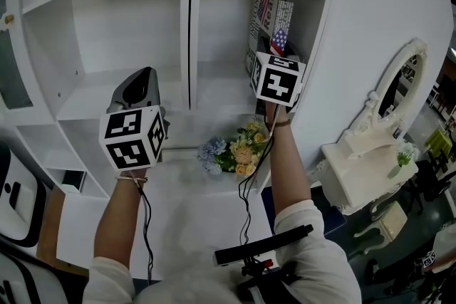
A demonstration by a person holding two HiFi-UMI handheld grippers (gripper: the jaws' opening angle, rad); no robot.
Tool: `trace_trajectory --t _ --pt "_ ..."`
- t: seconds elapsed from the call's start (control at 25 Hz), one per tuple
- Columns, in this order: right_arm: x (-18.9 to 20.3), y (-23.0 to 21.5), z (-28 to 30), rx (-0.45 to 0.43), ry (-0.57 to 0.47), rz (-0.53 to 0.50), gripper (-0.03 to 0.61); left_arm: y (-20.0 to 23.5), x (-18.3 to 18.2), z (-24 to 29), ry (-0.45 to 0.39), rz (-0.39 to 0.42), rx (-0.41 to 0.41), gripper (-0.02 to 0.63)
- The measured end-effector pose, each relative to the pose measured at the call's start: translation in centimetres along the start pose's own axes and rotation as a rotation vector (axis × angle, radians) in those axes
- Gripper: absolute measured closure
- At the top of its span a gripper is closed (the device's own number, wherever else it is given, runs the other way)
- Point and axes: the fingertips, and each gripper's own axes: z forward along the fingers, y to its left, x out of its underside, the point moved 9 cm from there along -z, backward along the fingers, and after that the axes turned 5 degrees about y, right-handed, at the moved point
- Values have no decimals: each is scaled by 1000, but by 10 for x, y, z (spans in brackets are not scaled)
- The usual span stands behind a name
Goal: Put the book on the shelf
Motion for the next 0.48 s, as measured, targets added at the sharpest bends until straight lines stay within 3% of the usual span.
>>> trace_trajectory --t 0.48 --pt "-7 5 -35 36 -17 11 343 2 -3 -34 3 -8 6 606"
